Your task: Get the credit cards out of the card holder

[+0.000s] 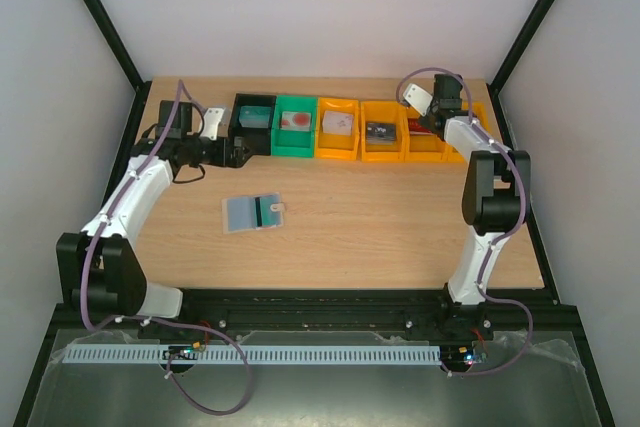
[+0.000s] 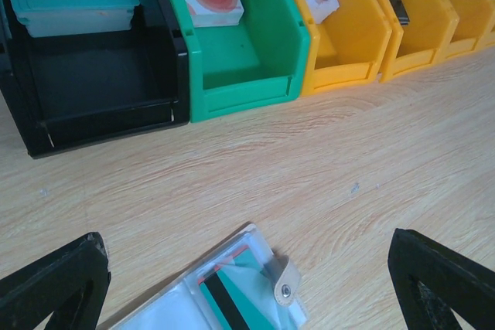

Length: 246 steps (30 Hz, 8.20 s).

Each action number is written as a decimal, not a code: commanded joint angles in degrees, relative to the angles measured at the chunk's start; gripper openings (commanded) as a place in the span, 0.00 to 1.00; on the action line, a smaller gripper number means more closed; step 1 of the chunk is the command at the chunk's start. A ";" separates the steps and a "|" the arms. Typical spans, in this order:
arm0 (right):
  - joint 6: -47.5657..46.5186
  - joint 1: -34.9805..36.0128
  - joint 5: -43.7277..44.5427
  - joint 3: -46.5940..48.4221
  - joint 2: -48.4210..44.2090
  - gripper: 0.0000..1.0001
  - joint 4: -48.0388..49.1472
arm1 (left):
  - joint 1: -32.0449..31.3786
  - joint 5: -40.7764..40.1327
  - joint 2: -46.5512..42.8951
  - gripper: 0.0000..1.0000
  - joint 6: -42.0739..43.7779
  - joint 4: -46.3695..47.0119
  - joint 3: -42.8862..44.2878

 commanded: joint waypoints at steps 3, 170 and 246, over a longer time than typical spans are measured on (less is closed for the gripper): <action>-4.04 0.51 4.76 -1.18 2.14 0.02 5.69 | 0.01 1.12 0.79 1.00 0.97 -0.98 1.51; 80.06 32.34 -40.51 -37.10 -46.92 0.92 12.54 | -15.16 25.72 -0.08 0.02 19.35 -18.85 8.00; 95.74 37.44 -43.43 -37.39 -48.80 0.01 31.07 | -22.23 16.34 -4.31 0.43 7.66 -10.32 10.24</action>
